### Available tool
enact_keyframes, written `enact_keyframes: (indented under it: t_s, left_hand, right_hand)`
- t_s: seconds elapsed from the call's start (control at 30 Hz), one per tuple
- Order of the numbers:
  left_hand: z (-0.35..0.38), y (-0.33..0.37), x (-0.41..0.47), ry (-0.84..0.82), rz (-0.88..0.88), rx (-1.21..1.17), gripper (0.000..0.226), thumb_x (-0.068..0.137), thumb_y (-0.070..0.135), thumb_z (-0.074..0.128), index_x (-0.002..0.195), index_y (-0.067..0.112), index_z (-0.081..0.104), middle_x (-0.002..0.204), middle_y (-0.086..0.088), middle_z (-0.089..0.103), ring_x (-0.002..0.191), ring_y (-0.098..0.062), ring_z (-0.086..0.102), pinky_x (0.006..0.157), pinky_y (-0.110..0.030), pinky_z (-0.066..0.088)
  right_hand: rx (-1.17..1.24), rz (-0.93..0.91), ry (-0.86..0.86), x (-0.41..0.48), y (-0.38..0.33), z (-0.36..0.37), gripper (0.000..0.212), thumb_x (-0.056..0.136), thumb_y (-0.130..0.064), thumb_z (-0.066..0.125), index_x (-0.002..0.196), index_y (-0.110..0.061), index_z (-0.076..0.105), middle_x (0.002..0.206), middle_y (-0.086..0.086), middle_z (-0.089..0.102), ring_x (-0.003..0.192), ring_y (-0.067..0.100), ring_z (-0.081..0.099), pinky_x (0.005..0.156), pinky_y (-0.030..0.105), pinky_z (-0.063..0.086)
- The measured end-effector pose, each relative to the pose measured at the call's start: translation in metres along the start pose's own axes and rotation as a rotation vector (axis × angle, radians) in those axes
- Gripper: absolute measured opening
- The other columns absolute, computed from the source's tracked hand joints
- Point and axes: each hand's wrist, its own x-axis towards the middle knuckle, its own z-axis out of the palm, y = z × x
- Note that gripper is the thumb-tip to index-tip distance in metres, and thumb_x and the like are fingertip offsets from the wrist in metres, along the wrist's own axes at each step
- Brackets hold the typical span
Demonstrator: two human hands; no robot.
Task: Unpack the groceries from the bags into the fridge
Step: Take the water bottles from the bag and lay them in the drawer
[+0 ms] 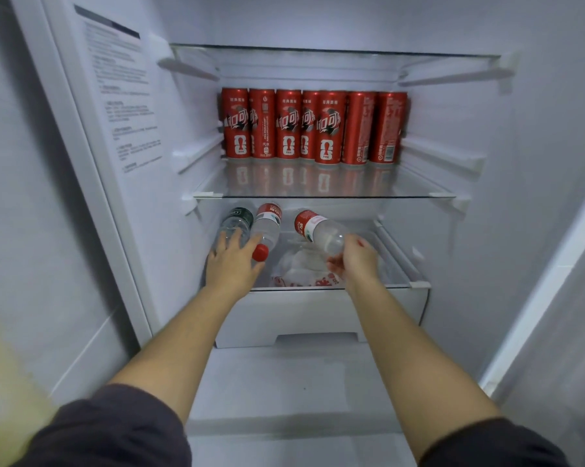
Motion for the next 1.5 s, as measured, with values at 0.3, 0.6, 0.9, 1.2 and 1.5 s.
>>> enact_keyframes:
  t_s: [0.3, 0.6, 0.9, 1.2, 1.5]
  left_hand:
    - [0.002, -0.002, 0.002, -0.05, 0.024, 0.029, 0.06, 0.101, 0.042, 0.042, 0.153, 0.036, 0.012, 0.163, -0.011, 0.004, 0.149, -0.036, -0.002, 0.119, -0.05, 0.016]
    - [0.004, 0.003, -0.001, -0.027, 0.036, 0.061, 0.064, 0.099, 0.037, 0.046, 0.153, 0.029, 0.014, 0.162, -0.015, 0.005, 0.148, -0.04, 0.0, 0.118, -0.053, 0.016]
    - [0.003, 0.01, -0.002, 0.021, -0.009, -0.019, 0.062, 0.095, 0.029, 0.051, 0.151, 0.03, 0.023, 0.161, -0.015, 0.012, 0.147, -0.04, 0.001, 0.117, -0.057, 0.011]
    - [0.008, 0.018, -0.006, 0.099, -0.068, -0.137, 0.065, 0.092, 0.028, 0.054, 0.15, 0.026, 0.026, 0.161, -0.013, 0.013, 0.149, -0.033, -0.001, 0.118, -0.056, 0.002]
    - [0.009, 0.06, -0.058, 0.23, 0.105, -0.473, 0.062, 0.086, 0.021, 0.062, 0.144, 0.014, 0.041, 0.156, -0.012, 0.029, 0.147, -0.032, 0.013, 0.119, -0.053, 0.009]
  right_hand:
    - [-0.724, -0.164, -0.347, 0.008, 0.007, 0.063, 0.051, 0.098, -0.028, 0.037, 0.148, -0.028, 0.027, 0.111, 0.016, 0.064, 0.076, 0.021, 0.066, 0.05, 0.026, 0.045]
    - [-0.851, -0.175, -0.367, 0.008, 0.008, 0.078, 0.049, 0.1, -0.031, 0.036, 0.146, -0.024, 0.023, 0.109, 0.014, 0.062, 0.094, 0.027, 0.065, 0.08, 0.04, 0.054]
    - [-1.076, -0.328, -0.414, 0.017, -0.003, 0.059, 0.055, 0.093, -0.052, 0.043, 0.142, -0.03, 0.034, 0.121, 0.007, 0.062, 0.104, 0.026, 0.061, 0.093, 0.044, 0.05]
    - [-1.005, -0.366, -0.392, 0.008, -0.004, 0.039, 0.064, 0.099, -0.051, 0.04, 0.154, -0.027, 0.017, 0.149, 0.014, 0.04, 0.132, 0.033, 0.044, 0.103, 0.041, 0.038]
    - [-1.164, -0.68, -0.153, -0.053, 0.031, -0.044, 0.058, 0.098, -0.039, 0.049, 0.15, -0.023, 0.031, 0.145, 0.008, 0.041, 0.131, 0.028, 0.04, 0.105, 0.045, 0.037]
